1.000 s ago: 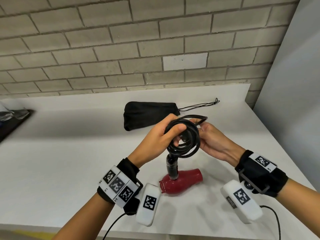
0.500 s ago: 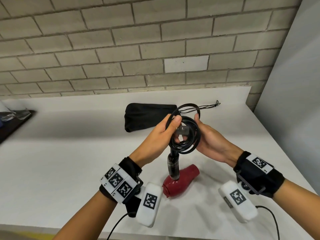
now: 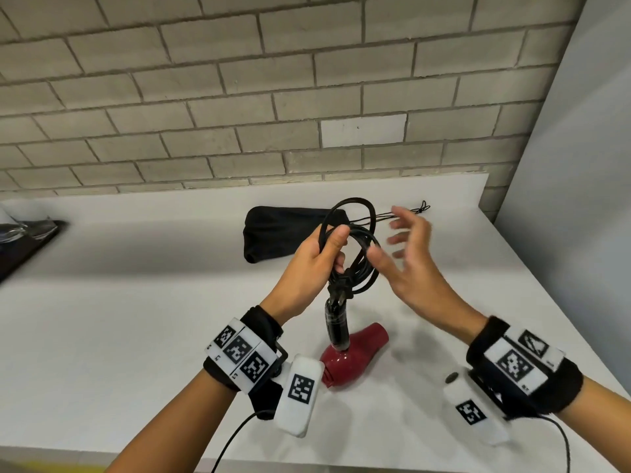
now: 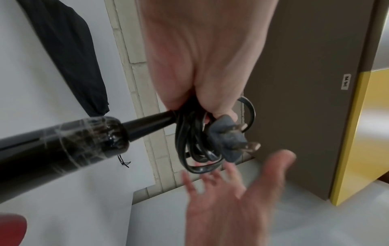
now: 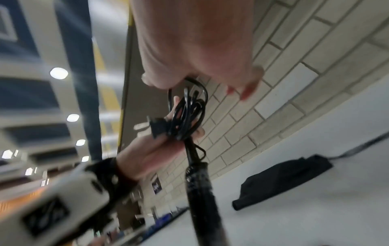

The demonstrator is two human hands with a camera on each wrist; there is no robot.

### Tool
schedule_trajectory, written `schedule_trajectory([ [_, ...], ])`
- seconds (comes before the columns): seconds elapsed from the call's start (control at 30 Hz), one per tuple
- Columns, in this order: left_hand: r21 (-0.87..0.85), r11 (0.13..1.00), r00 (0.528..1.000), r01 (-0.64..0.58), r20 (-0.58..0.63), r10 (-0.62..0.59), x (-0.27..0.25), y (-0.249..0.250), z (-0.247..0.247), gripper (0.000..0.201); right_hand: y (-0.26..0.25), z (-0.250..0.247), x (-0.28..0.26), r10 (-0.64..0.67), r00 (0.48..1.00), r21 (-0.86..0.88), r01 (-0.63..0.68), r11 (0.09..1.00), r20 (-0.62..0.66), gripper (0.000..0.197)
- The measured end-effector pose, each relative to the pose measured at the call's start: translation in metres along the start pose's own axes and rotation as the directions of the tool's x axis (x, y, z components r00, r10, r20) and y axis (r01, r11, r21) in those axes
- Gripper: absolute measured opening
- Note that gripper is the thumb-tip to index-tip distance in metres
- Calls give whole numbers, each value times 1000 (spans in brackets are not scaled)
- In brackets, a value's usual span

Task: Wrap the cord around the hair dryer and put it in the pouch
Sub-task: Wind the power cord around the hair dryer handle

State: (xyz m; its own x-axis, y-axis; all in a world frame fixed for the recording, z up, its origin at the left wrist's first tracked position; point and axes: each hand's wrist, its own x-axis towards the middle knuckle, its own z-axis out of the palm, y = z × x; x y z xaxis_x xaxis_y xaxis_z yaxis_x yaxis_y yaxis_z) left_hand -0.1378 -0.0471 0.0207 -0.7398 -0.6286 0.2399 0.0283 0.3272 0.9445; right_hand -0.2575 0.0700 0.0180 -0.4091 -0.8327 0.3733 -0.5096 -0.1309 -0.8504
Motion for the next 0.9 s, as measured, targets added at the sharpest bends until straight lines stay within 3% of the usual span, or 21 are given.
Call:
schedule_trajectory([
  [0.03, -2, 1000, 1000, 4, -5, -4, 0, -1, -1, 33, 4, -3, -6, -172, 984, -153, 164, 975, -46, 94],
  [0.07, -5, 1000, 1000, 3, -8, -3, 1, -1, -2, 30, 5, -4, -10, -358, 934, -363, 335, 870, 4, 96],
  [0.1, -11, 1000, 1000, -2, -5, 2, 1, -2, -3, 29, 7, -3, -15, -494, 860, -545, 476, 690, 126, 94],
  [0.13, -20, 1000, 1000, -4, -1, 4, 1, -2, -3, 29, 8, 0, -19, -554, 797, -647, 556, 521, 239, 86],
  [0.17, -25, 1000, 1000, -5, 4, 5, 1, -2, -3, 30, 8, 5, -21, -573, 765, -687, 586, 428, 295, 72],
  [0.23, -17, 1000, 1000, -13, 8, 13, 1, -1, -1, 31, 5, 12, -23, -597, 763, -658, 585, 474, 249, 40],
  [0.3, -18, 999, 1000, -27, -4, 27, 0, 0, -1, 29, 0, 15, -27, -630, 738, -581, 630, 515, 242, 25],
  [0.43, -13, 1000, 999, -14, -43, 14, 1, -3, -4, 28, -3, 8, -44, -631, 673, -512, 725, 461, 385, 35],
  [0.53, -3, 1000, 997, -16, -69, 16, 1, -4, -6, 26, -1, 5, -60, -644, 643, -358, 766, 534, 415, 46],
  [0.63, 7, 999, 997, -43, -63, 43, 0, -3, -3, 24, -8, -7, -70, -659, 674, -117, 723, 681, 334, 30],
  [0.73, 13, 997, 996, -75, -47, 76, 1, -2, 2, 24, -14, -14, -77, -680, 694, 34, 694, 720, 239, 16],
  [0.83, -20, 996, 995, -85, -49, 84, 2, 0, 6, 28, -13, -21, -75, -580, 814, 148, 572, 807, 17, 27],
  [0.9, -7, 994, 993, -107, -60, 106, 2, -1, 7, 28, -12, -32, -64, -377, 903, 353, 428, 832, -208, 24],
])
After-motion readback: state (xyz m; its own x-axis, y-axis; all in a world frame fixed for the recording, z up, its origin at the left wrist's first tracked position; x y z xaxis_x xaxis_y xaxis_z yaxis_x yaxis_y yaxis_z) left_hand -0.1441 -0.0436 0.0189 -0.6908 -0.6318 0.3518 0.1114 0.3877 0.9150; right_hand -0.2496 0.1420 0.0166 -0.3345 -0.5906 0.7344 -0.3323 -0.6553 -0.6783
